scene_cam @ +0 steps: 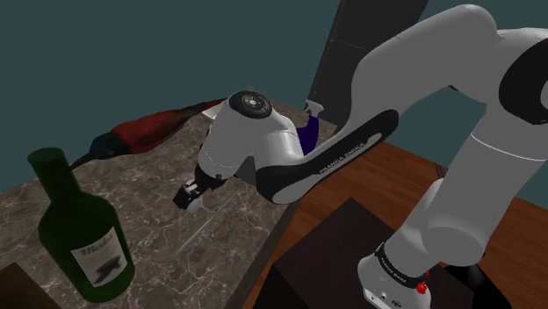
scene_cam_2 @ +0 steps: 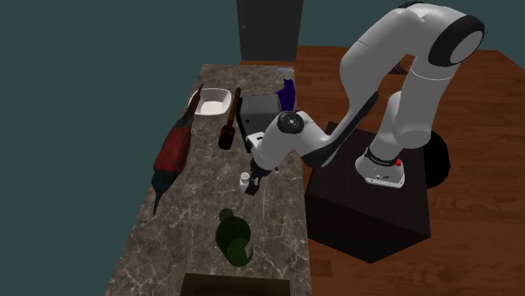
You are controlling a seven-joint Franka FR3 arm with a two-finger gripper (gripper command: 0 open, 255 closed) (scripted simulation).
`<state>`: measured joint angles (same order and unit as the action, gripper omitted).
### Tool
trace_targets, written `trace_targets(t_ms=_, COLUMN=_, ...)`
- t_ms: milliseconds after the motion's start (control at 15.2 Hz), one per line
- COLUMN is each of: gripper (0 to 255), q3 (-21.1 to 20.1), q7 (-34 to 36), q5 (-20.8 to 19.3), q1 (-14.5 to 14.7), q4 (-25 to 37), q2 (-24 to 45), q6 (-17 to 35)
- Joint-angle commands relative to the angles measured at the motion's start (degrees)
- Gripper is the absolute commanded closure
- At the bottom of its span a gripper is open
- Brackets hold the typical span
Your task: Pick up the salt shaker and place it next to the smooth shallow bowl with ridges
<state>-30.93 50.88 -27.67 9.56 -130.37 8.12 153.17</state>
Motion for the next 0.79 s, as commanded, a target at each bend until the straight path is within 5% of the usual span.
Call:
trace_targets(t_ms=0, gripper=0, q3=0.7, q7=1.7, q5=-2.4, q1=0.5, q4=0.7, q2=1.8, q6=0.7)
trace_targets(t_ms=198, gripper=0, q3=1.9, q7=3.7, q5=-5.2, q1=1.2, q4=1.5, q2=4.0, q6=1.6)
trace_targets(t_ms=660, gripper=0, q3=1.9, q7=3.7, q5=-5.2, q1=1.3, q4=1.5, q2=4.0, q6=1.6)
trace_targets(t_ms=726, gripper=255, q3=1.9, q7=3.7, q5=-5.2, q1=1.3, q4=1.5, q2=4.0, q6=1.6)
